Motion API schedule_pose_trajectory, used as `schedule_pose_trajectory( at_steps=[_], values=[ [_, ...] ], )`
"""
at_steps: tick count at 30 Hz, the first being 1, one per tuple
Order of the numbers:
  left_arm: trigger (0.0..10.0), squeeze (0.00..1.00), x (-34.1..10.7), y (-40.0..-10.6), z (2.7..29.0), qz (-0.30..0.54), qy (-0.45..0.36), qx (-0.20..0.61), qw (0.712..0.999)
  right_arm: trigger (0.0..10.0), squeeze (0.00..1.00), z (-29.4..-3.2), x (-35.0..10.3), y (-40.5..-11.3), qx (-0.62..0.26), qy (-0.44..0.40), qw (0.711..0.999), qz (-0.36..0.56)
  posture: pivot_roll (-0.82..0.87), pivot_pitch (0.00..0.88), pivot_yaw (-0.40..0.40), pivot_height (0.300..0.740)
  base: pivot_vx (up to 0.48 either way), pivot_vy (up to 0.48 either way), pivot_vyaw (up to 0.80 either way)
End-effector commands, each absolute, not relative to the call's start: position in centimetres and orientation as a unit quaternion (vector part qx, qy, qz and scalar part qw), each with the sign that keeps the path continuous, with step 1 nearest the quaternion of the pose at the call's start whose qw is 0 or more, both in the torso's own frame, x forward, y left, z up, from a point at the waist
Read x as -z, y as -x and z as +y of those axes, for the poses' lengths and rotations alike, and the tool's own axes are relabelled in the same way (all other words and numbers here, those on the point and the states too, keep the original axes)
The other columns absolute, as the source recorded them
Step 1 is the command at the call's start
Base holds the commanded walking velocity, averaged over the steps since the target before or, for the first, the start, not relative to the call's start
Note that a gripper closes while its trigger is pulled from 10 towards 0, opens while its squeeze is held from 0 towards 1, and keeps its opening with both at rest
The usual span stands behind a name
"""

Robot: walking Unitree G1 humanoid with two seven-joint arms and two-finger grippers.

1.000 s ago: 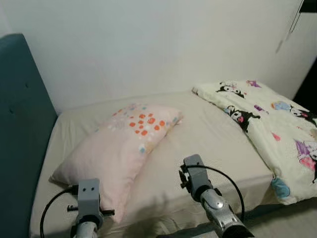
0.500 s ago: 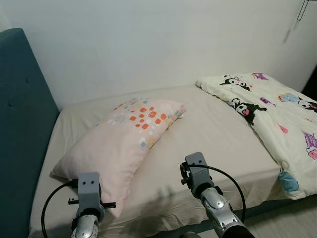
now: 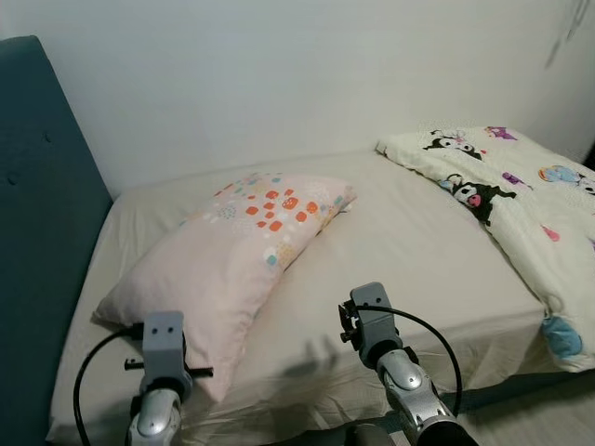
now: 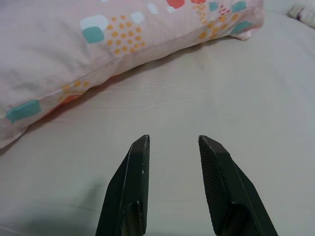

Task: Clean up the room

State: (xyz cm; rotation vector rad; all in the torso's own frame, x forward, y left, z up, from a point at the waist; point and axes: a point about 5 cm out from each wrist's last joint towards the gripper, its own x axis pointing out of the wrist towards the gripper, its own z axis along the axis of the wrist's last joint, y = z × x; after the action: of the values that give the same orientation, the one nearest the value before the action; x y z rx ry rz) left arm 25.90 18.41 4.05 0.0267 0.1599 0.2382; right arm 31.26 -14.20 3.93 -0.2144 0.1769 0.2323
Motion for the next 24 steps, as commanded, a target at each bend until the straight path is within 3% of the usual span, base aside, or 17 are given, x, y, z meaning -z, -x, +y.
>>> schedule_pose_trajectory(
  at_steps=[1,10,24],
  values=[
    [10.0,0.00,-3.9,-25.9,19.0,0.089,-0.016,-0.129,0.988,10.0,0.00,-14.0,-3.9,-31.2,-0.117,0.098,0.984,0.087,-0.07,0.000,0.015,0.586,0.000,0.000,0.00],
    [10.0,0.00,-4.0,-25.9,20.0,0.096,-0.016,-0.130,0.987,10.0,0.00,-14.2,-3.9,-31.2,-0.110,0.104,0.985,0.084,-0.07,0.000,0.020,0.581,0.000,0.000,0.00],
    [10.0,0.00,-3.2,-25.2,24.0,0.139,0.045,-0.140,0.979,10.0,0.00,-13.9,-3.9,-31.0,-0.129,0.084,0.984,0.089,-0.08,0.000,0.022,0.561,0.000,0.000,0.00]
  ],
)
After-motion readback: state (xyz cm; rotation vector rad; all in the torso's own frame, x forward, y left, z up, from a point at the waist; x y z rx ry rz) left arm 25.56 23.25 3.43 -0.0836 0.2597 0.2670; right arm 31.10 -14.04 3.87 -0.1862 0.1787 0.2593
